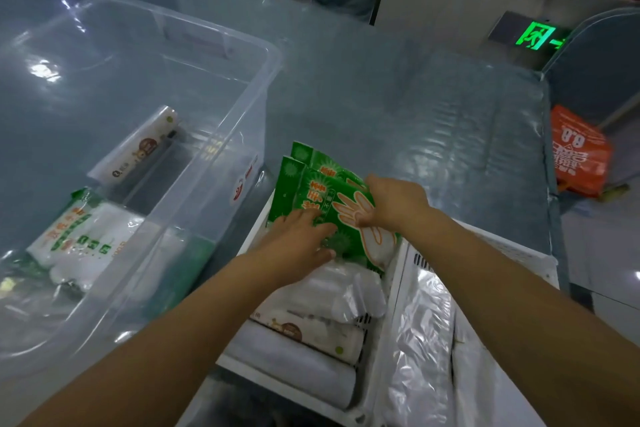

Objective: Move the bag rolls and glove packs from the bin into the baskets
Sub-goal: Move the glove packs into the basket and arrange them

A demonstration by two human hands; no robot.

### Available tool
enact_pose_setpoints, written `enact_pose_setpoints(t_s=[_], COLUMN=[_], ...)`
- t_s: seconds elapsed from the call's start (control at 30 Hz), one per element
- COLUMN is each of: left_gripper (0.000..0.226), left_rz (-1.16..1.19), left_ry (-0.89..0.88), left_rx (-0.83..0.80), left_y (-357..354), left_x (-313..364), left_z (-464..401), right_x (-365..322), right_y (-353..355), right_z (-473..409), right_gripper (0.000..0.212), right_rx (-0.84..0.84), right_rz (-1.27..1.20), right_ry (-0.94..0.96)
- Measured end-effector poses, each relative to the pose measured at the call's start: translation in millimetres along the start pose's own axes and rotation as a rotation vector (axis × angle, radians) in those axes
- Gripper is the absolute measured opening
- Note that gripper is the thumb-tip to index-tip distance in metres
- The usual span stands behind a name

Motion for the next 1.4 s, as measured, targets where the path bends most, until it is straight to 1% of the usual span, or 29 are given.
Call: enact_pose_setpoints(t_s=[0.13, 0.2, 0.23, 0.3, 0.37, 0.4, 0.47, 0.53, 0.57, 0.6, 0.63, 0.7, 0.77, 0.8, 0.87, 1.03, 1.17, 1.23, 1.3, 1.33, 1.4], left_gripper=[0.055, 0.054, 0.053, 0.049, 0.041, 0.039, 0.036, 0.036, 0.036, 0.035, 0.036, 0.036, 0.036, 0.036, 0.037, 0.037, 0.037, 0.039, 0.043, 0.045, 0.049], left_rz=[0.001, 0.009, 0.005, 0.003, 0.031, 0.047, 0.085, 0.125, 0.138, 0.143, 0.138, 0.112, 0.098, 0.095, 0.095, 0.108, 0.118, 0.116, 0.111, 0.1, 0.05], left_ry=[0.018, 0.025, 0.029, 0.03, 0.017, 0.003, -0.028, -0.048, -0.052, -0.051, -0.051, -0.052, -0.047, -0.043, -0.04, -0.057, -0.087, -0.097, -0.097, -0.101, -0.115], left_rx=[-0.05, -0.059, -0.058, -0.038, 0.016, 0.046, 0.087, 0.096, 0.093, 0.088, 0.081, 0.069, 0.056, 0.05, 0.041, 0.045, 0.045, 0.048, 0.04, 0.037, 0.029], left_y=[-18.2, -21.9, -21.6, -16.8, -10.0, -7.6, -6.2, -8.7, -10.3, -11.9, -13.5, -16.0, -18.0, -18.9, -20.1, -24.2, -29.1, -30.8, -31.9, -32.3, -32.6], left_x=[-2.3, -3.3, -3.9, -3.9, -2.6, -1.2, 2.6, 6.3, 7.6, 8.5, 9.0, 10.6, 12.2, 12.8, 13.9, 17.5, 21.4, 21.9, 22.0, 22.6, 24.8], left_z=[-5.3, -7.1, -8.1, -9.9, -10.8, -10.2, -7.7, -5.0, -4.3, -4.2, -4.5, -5.3, -5.6, -5.5, -5.2, -5.0, -7.5, -9.5, -11.3, -12.4, -15.2], right_x=[2.8, 2.5, 3.0, 7.3, 14.9, 17.5, 18.5, 17.3, 16.2, 15.0, 13.7, 9.7, 2.8, -0.4, -4.6, -0.1, -3.0, 2.5, 15.3, 20.6, 24.6], right_y=[-2.8, -7.4, -10.0, -13.3, -15.0, -16.0, -17.5, -20.2, -21.4, -21.7, -22.0, -22.9, -25.9, -27.4, -27.9, -18.5, -19.8, -16.6, -15.9, -16.5, -17.3], right_z=[-8.8, -12.4, -14.0, -16.9, -19.7, -20.7, -22.0, -23.8, -24.3, -25.1, -26.1, -28.0, -29.1, -29.7, -30.7, -30.3, -28.5, -25.7, -22.9, -21.4, -19.9], right_gripper=[0.084, 0.088, 0.086, 0.071, 0.047, 0.038, 0.032, 0.026, 0.024, 0.024, 0.026, 0.031, 0.032, 0.031, 0.031, 0.039, 0.032, 0.033, 0.027, 0.022, 0.018], right_rx=[0.076, 0.073, 0.066, 0.055, 0.054, 0.051, 0.027, -0.05, -0.085, -0.095, -0.081, -0.011, 0.045, 0.067, 0.115, 0.281, 0.281, 0.311, 0.334, 0.335, 0.32], right_rz=[0.149, 0.138, 0.102, -0.014, -0.178, -0.276, -0.484, -0.688, -0.732, -0.706, -0.608, -0.294, -0.002, 0.098, 0.196, 0.163, 0.127, -0.018, -0.212, -0.267, -0.278], right_ry=[-0.005, 0.046, 0.077, 0.095, 0.05, 0.036, 0.049, 0.064, 0.071, 0.089, 0.116, 0.173, 0.224, 0.244, 0.283, 0.327, 0.279, 0.201, 0.116, 0.086, 0.075])
Point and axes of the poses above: each hand's wrist, its own z-axis away from the middle knuckle, its own y-axis out of the back of the hand, x = y × z, the point moved 6 cm from there along -z, towards the middle knuckle, and after that the axes turned 8 degrees about z, right-handed, at the moved point
